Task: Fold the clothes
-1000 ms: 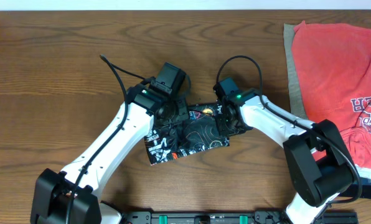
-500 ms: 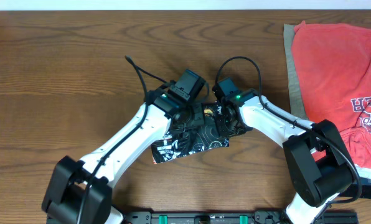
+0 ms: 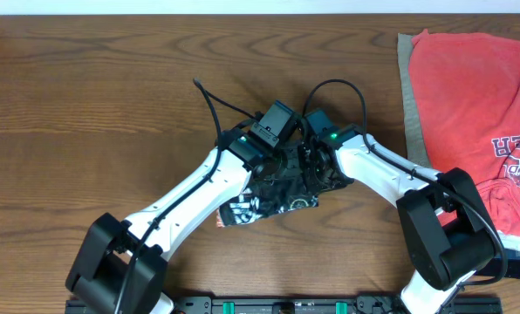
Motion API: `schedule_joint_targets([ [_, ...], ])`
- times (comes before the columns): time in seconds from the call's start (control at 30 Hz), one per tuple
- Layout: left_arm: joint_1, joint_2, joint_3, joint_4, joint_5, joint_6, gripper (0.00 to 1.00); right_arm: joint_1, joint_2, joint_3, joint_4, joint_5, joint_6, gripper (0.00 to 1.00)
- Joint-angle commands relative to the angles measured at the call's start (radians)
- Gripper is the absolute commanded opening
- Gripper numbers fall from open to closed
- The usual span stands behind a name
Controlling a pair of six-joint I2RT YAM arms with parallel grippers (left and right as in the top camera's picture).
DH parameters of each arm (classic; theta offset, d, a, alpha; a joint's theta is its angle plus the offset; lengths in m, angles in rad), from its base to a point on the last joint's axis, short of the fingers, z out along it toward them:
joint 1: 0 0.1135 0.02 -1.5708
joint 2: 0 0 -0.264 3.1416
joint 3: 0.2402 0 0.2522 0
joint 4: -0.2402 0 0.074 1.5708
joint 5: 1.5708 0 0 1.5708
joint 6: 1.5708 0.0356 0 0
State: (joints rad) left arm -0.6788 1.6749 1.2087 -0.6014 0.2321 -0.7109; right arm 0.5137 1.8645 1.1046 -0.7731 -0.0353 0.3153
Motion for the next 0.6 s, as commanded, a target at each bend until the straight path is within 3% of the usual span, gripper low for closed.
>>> schedule_joint_targets([
  [0.0, 0.011, 0.008, 0.024, -0.002, 0.005, 0.042, 0.53, -0.014, 0.005, 0.008, -0.019, 0.018, 0.003, 0.51],
  [0.23, 0.150, -0.071, 0.026, -0.097, -0.034, 0.192, 0.53, -0.149, -0.090, 0.124, -0.151, 0.039, -0.003, 0.53],
  [0.43, 0.317, -0.085, 0.017, -0.201, -0.090, 0.194, 0.53, -0.158, -0.177, 0.167, -0.114, -0.330, -0.157, 0.48],
  [0.57, 0.378, -0.077, -0.018, -0.194, -0.090, 0.193, 0.53, -0.089, -0.171, 0.155, -0.053, -0.385, -0.144, 0.47],
])
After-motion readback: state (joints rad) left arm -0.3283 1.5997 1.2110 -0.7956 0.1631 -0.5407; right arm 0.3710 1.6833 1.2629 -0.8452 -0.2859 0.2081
